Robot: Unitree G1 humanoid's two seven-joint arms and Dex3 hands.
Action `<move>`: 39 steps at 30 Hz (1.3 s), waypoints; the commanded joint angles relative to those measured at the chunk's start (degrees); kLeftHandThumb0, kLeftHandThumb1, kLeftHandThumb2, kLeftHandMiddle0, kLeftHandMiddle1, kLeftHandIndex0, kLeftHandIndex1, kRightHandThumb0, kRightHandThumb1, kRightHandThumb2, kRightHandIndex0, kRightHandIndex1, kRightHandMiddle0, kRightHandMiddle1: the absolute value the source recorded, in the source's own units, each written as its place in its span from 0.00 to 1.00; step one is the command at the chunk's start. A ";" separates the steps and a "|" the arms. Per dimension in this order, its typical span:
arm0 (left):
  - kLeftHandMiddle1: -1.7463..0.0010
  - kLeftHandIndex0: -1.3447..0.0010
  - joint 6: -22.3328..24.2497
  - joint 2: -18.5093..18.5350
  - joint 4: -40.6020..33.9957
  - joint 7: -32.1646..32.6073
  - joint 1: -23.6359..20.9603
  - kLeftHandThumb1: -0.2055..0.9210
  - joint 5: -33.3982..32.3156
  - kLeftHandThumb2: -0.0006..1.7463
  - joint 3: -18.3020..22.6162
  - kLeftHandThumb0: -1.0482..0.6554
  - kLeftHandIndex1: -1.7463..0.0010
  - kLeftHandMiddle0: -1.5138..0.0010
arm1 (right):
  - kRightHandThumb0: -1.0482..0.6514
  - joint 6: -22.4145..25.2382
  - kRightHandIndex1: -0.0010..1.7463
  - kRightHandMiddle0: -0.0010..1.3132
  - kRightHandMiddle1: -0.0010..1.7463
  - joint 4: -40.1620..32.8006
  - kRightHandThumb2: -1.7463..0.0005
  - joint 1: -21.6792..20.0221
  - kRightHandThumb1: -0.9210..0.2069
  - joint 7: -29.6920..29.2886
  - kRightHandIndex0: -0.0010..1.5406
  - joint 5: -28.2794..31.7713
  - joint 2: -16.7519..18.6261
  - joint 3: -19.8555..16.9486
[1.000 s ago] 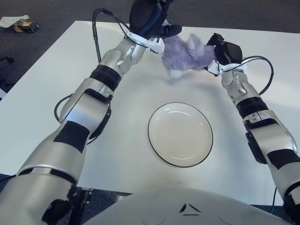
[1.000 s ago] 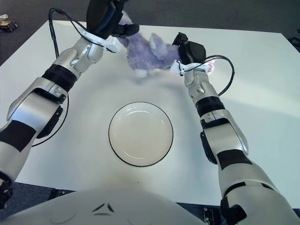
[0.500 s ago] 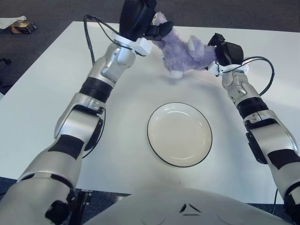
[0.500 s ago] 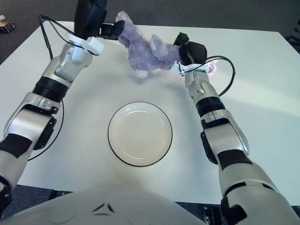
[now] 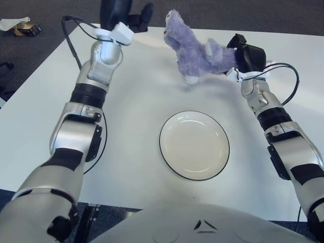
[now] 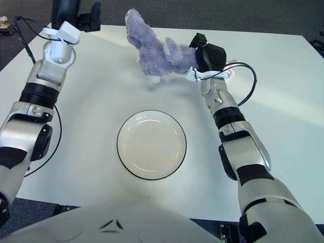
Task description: Put the doll into the plate.
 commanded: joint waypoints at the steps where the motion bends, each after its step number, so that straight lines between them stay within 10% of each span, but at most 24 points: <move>1: 0.36 1.00 -0.96 0.64 7.35 1.74 -2.00 1.00 0.27 0.51 0.44 0.07 0.42 0.97 | 0.62 -0.70 0.94 0.44 1.00 -3.24 0.10 1.38 0.76 -1.31 0.54 0.19 -0.99 -1.20; 24: 0.22 1.00 4.62 -2.82 20.77 7.13 -2.04 1.00 -0.31 0.51 0.69 0.18 0.31 0.92 | 0.62 -3.40 0.92 0.42 1.00 -23.76 0.12 11.89 0.74 1.08 0.54 3.80 1.13 -7.76; 39: 0.28 1.00 3.96 -5.68 17.05 -3.21 1.51 1.00 -6.22 0.51 1.93 0.22 0.20 0.93 | 0.62 -10.29 0.96 0.41 1.00 -29.09 0.11 16.55 0.73 -0.72 0.52 3.21 2.29 -9.37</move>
